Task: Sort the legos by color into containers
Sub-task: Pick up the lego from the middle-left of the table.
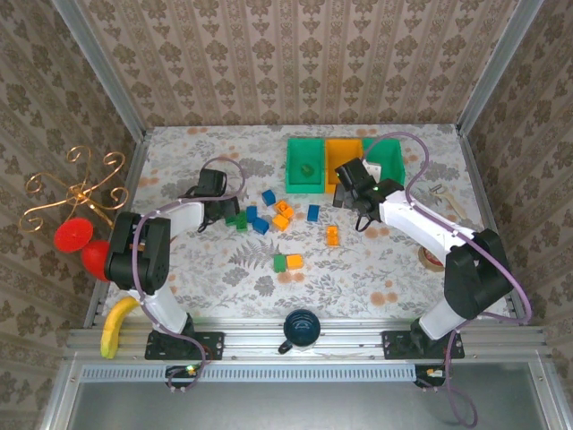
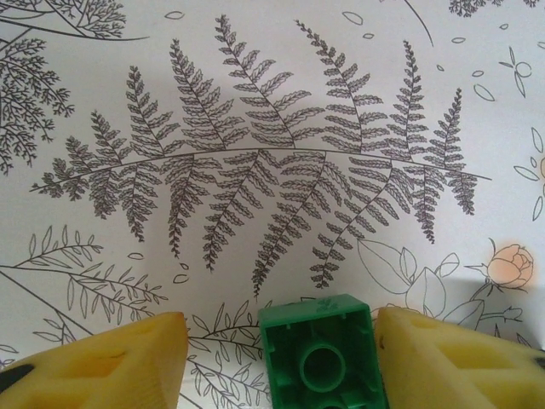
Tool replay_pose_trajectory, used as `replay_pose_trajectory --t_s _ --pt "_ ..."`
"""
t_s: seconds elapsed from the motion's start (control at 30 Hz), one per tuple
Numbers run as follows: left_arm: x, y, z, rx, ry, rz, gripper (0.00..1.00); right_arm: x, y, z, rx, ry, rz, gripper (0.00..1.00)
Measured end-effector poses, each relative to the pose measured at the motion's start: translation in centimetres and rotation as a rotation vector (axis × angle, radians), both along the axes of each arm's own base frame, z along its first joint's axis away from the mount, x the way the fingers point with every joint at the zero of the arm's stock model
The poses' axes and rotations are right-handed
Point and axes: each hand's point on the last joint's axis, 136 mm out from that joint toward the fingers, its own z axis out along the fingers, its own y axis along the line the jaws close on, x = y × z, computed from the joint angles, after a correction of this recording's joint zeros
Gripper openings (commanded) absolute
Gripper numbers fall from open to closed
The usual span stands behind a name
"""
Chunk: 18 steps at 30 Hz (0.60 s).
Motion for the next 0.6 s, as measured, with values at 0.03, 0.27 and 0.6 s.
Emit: replay_pose_trajectory --t_s 0.03,0.27,0.6 --pt "0.0 0.0 0.0 0.000 0.000 0.000 0.54 0.0 0.0 0.0 -0.001 0.001 0.000 1.00" --pt "-0.5 0.1 -0.6 0.003 0.016 -0.001 0.60 0.2 0.1 0.2 0.003 -0.004 0.000 1.00" --pt "-1.1 -0.4 -1.1 -0.029 0.036 -0.014 0.51 0.2 0.2 0.2 0.004 -0.005 0.002 1.00"
